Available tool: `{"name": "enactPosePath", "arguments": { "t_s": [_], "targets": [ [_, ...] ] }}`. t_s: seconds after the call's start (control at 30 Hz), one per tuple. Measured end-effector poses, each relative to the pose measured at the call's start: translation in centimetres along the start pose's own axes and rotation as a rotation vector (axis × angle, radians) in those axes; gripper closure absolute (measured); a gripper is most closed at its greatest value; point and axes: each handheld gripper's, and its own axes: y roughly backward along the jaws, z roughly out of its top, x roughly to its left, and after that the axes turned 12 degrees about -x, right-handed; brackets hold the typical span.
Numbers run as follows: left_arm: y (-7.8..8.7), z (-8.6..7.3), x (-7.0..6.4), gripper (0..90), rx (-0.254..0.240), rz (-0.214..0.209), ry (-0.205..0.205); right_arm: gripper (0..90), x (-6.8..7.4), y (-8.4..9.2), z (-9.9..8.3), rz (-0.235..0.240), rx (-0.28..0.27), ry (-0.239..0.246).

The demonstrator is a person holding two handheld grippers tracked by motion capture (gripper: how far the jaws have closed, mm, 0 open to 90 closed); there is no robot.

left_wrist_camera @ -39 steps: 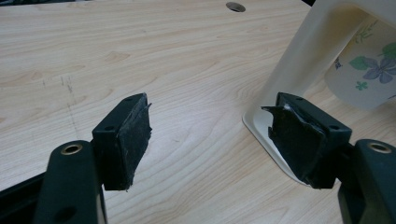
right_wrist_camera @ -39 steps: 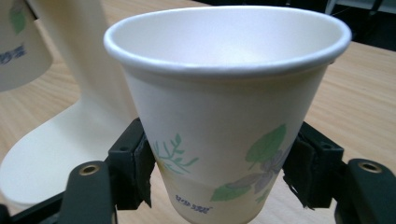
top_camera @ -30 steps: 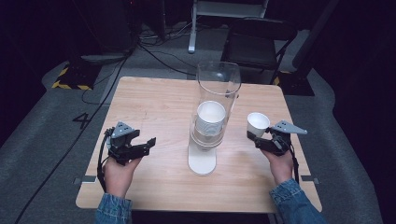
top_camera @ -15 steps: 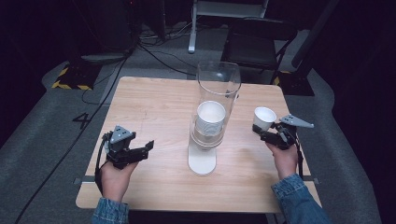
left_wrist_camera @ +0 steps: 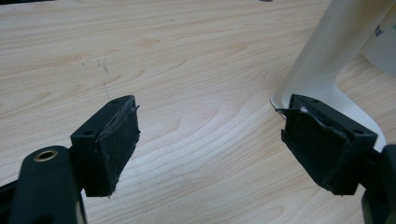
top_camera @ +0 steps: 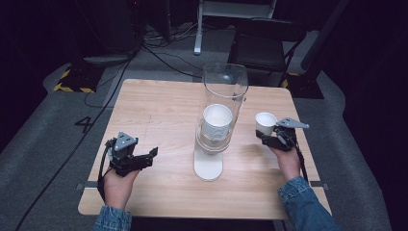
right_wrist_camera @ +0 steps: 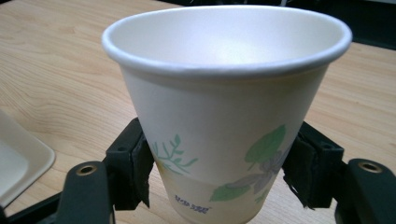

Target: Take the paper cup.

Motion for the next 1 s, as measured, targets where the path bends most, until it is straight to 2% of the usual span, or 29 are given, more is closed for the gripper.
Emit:
{"name": "enactPosePath", "arguments": {
  "t_s": [0.33, 0.43, 0.47, 0.57, 1.0],
  "targets": [
    [-0.1, -0.3, -0.1, 18.1, 0.009, 0.006, -0.036, 32.7, 0.0, -1.8, -1.4, 0.009, 0.058, 0.007],
    [-0.1, -0.3, -0.1, 18.3, 0.016, -0.002, -0.03, 32.7, 0.0, -2.0, -1.6, 0.016, 0.066, -0.006],
    [-0.1, -0.3, -0.1, 18.4, 0.019, -0.005, -0.029, 32.7, -0.1, -2.2, -1.8, 0.02, 0.088, -0.02],
    [-0.2, -0.3, -0.2, 18.5, 0.023, -0.016, -0.027, 32.6, -0.2, -2.4, -2.1, 0.022, 0.106, -0.025],
    [-0.3, -0.3, -0.2, 19.2, 0.036, -0.025, -0.017, 32.2, -0.1, -2.9, -2.9, 0.025, 0.142, -0.008]
  ]
}}
